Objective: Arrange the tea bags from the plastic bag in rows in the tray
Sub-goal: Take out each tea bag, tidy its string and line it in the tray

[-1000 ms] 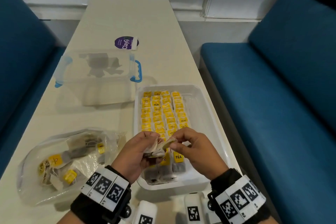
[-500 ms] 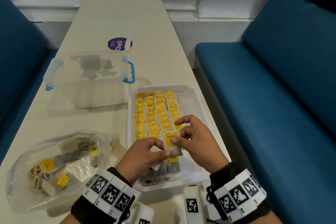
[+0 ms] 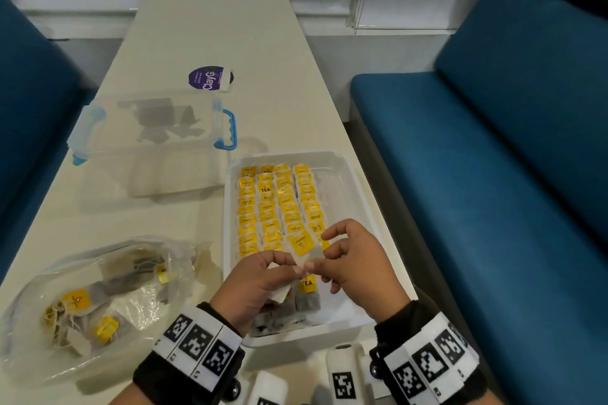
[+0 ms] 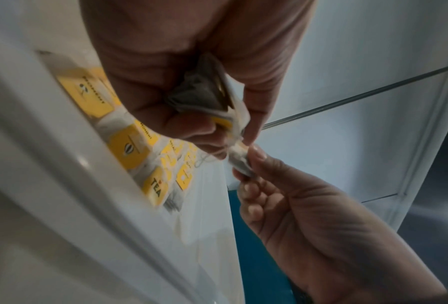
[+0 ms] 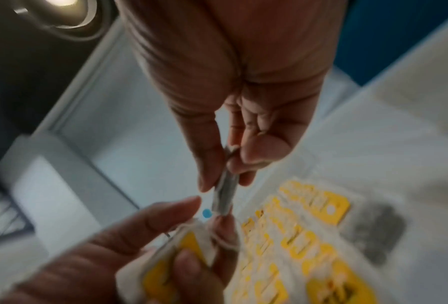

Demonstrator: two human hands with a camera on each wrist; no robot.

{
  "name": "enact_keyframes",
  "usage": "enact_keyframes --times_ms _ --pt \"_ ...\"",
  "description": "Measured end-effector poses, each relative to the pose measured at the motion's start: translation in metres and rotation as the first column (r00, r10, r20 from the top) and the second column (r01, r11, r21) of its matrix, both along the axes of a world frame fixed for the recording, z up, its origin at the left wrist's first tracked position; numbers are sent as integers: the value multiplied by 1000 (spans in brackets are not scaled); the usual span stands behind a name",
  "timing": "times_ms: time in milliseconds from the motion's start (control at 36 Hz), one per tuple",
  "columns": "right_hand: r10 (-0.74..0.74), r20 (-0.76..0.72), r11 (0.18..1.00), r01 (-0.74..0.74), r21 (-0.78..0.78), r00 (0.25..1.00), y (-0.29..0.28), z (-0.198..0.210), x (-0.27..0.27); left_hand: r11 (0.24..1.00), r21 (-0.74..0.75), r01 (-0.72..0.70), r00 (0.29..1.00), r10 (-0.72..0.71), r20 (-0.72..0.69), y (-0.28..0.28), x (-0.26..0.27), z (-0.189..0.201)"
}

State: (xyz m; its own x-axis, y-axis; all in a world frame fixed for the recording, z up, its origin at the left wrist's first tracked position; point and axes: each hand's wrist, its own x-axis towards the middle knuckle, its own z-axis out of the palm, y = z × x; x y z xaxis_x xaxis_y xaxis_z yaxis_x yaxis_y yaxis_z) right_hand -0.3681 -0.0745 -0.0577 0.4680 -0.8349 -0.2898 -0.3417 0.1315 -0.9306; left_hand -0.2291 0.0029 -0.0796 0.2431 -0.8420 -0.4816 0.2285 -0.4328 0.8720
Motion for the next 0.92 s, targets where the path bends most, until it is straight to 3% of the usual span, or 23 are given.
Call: enact_keyframes --times_ms 111,250,389,500,694,917 --pt "26 -70 984 -38 -173 997 1 5 0 1000 -27 -15 1000 15 -17 -2 -1 0" --pt "83 -6 991 -83 -100 997 2 6 -2 995 -92 -35 999 32 -28 -4 -2 4" --pt "7 85 999 -4 -36 996 4 4 -3 992 -85 -89 996 89 -4 -5 -1 3" --pt "-63 121 998 62 11 991 6 0 -4 997 -72 -23 998 28 63 -4 -6 4" --pt "-56 20 998 56 -15 998 9 -8 -9 998 -20 -60 990 62 125 -5 -7 1" --pt "-185 -149 976 164 -145 971 -5 -30 -10 991 -34 -133 987 136 84 -3 0 1"
